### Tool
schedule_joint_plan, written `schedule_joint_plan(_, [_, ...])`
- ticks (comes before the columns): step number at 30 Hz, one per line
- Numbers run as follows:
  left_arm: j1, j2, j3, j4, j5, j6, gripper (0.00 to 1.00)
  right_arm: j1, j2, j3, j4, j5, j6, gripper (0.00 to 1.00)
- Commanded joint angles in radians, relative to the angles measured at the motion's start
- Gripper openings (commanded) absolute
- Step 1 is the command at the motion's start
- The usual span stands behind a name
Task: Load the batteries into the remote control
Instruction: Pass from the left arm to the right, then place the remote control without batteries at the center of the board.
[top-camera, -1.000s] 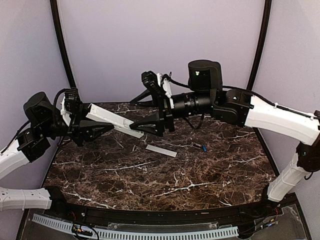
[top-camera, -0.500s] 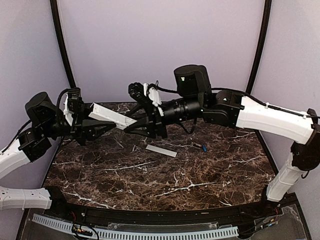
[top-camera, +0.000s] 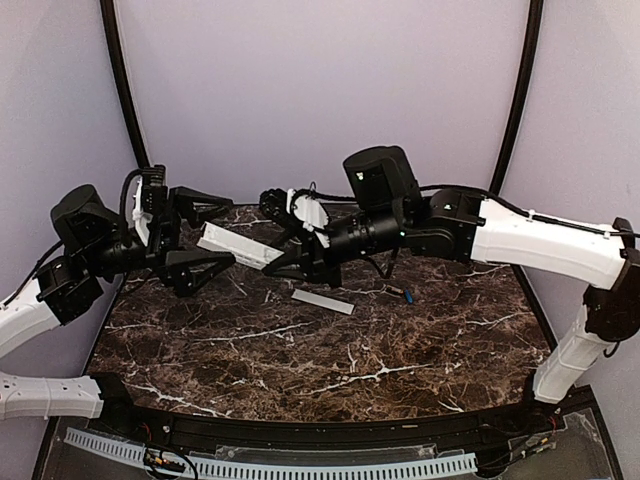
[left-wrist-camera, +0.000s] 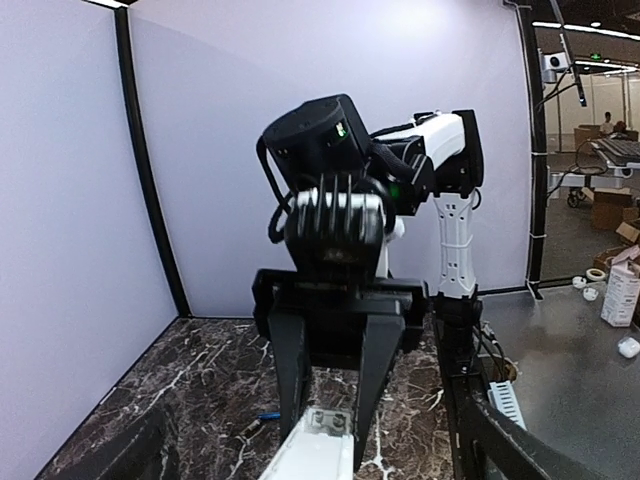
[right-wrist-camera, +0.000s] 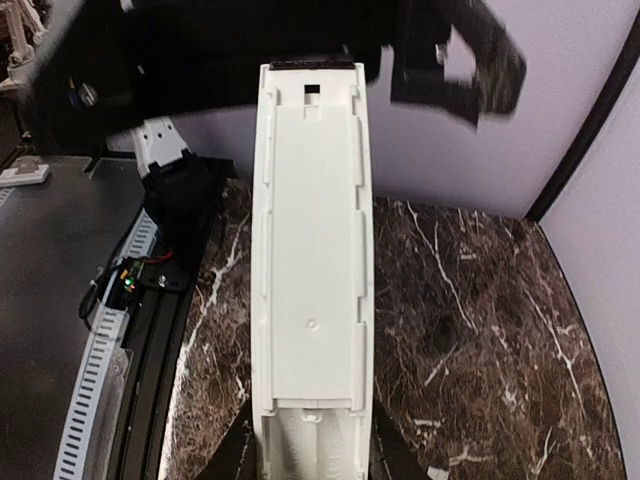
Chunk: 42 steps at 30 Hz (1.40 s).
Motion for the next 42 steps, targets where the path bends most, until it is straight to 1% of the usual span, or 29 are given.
schedule_joint_plan(1, [-0.002,-0.046,-0.004,0.044,-0.172,-0.067,0.99,-0.031,-0.003,-0.100,-0.158,0.194,0.029,0.00])
schedule_joint_plan(3, [0.001,-0.059,0.001,0.048,-0.250,-0.097,0.99,-0.031,0.024,-0.138,-0.213,0.243,0.036,0.00])
schedule_joint_plan(5, [0.000,-0.053,0.017,0.030,-0.311,-0.104,0.99,-0.030,0.061,-0.170,-0.245,0.259,0.048,0.00])
schedule_joint_plan(8, [0.001,-0.030,0.054,-0.020,-0.399,-0.129,0.99,-0.026,0.101,-0.217,-0.243,0.274,0.053,0.00])
schedule_joint_plan(9, [0.002,-0.014,0.061,-0.030,-0.451,-0.134,0.99,-0.025,0.112,-0.232,-0.234,0.274,0.048,0.00])
schedule_joint_plan(11, [0.003,0.007,0.080,-0.060,-0.508,-0.132,0.99,-0.019,0.140,-0.258,-0.213,0.269,0.025,0.00])
schedule_joint_plan(14, [0.007,0.023,0.082,-0.085,-0.539,-0.122,0.99,0.001,0.198,-0.272,-0.198,0.273,-0.013,0.00])
schedule_joint_plan(19, [0.009,0.016,0.072,-0.078,-0.536,-0.116,0.99,0.018,0.303,-0.251,-0.216,0.275,-0.048,0.00])
schedule_joint_plan(25, [0.010,0.024,0.070,-0.086,-0.540,-0.101,0.99,0.019,0.333,-0.279,-0.187,0.258,-0.067,0.00])
schedule_joint_plan(26, [0.011,0.028,0.070,-0.086,-0.539,-0.101,0.99,0.019,0.339,-0.280,-0.188,0.257,-0.067,0.02])
schedule_joint_plan(27, [0.011,0.029,0.071,-0.086,-0.538,-0.101,0.99,0.019,0.345,-0.280,-0.188,0.258,-0.066,0.05])
schedule_joint_plan(31, [0.012,0.034,0.072,-0.086,-0.531,-0.096,0.99,0.020,0.366,-0.279,-0.205,0.276,-0.068,0.25])
schedule_joint_plan(34, [0.013,0.034,0.069,-0.086,-0.532,-0.094,0.99,0.019,0.369,-0.281,-0.207,0.286,-0.077,0.36])
schedule_joint_plan(36, [0.014,0.034,0.069,-0.084,-0.530,-0.095,0.99,0.019,0.376,-0.268,-0.215,0.291,-0.083,0.40])
schedule_joint_plan(42, [0.016,0.035,0.069,-0.087,-0.523,-0.093,0.99,0.020,0.381,-0.234,-0.251,0.325,-0.088,0.45])
